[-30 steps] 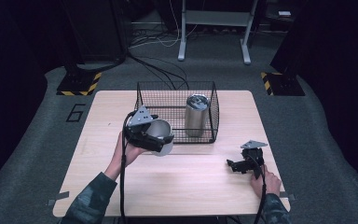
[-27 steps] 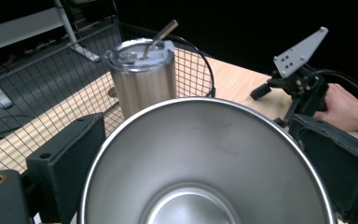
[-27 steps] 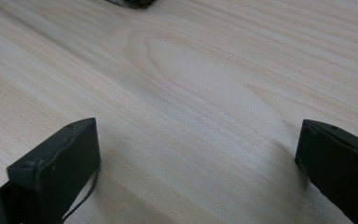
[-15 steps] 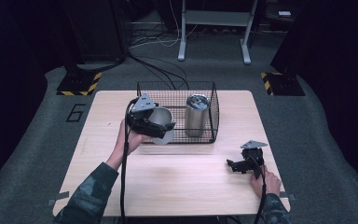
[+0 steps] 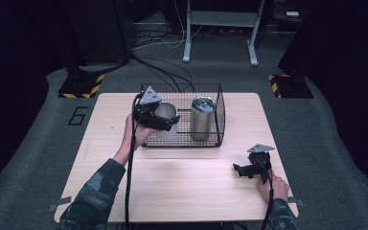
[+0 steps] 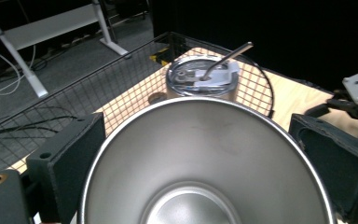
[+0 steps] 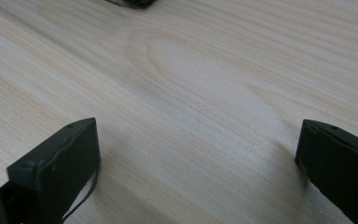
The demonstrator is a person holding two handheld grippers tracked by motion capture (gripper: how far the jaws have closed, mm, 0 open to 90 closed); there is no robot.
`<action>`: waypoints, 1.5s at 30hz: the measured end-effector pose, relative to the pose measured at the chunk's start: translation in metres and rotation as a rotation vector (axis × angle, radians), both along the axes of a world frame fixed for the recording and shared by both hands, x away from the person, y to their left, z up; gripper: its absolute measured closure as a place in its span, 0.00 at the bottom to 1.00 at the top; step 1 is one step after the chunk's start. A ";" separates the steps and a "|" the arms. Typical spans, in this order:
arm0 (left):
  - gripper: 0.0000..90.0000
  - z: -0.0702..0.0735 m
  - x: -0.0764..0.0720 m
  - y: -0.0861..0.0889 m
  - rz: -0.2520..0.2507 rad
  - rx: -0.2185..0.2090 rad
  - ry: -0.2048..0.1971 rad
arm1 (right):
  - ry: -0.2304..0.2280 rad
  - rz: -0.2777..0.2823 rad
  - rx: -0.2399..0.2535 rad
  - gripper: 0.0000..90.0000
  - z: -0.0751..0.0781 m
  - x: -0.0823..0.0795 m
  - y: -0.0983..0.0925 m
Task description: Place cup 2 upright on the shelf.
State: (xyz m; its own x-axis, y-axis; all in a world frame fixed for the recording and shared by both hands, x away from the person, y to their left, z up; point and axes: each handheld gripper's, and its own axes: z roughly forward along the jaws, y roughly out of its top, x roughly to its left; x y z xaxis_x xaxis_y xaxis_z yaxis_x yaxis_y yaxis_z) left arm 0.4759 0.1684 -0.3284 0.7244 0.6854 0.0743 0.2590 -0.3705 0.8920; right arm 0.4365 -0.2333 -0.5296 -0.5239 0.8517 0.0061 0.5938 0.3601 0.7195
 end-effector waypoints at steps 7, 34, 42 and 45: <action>0.07 -0.003 0.014 0.001 0.047 0.008 0.008 | 0.000 0.000 0.000 0.00 0.000 0.000 0.000; 0.07 -0.033 0.064 -0.006 0.210 0.004 0.053 | -0.001 0.006 -0.004 0.00 0.000 0.001 0.000; 0.07 -0.044 0.075 -0.009 0.238 0.018 0.083 | 0.002 0.007 -0.004 0.00 0.000 0.001 0.000; 0.07 -0.048 0.078 -0.009 0.247 0.024 0.095 | 0.001 0.007 -0.004 0.00 0.000 0.001 0.000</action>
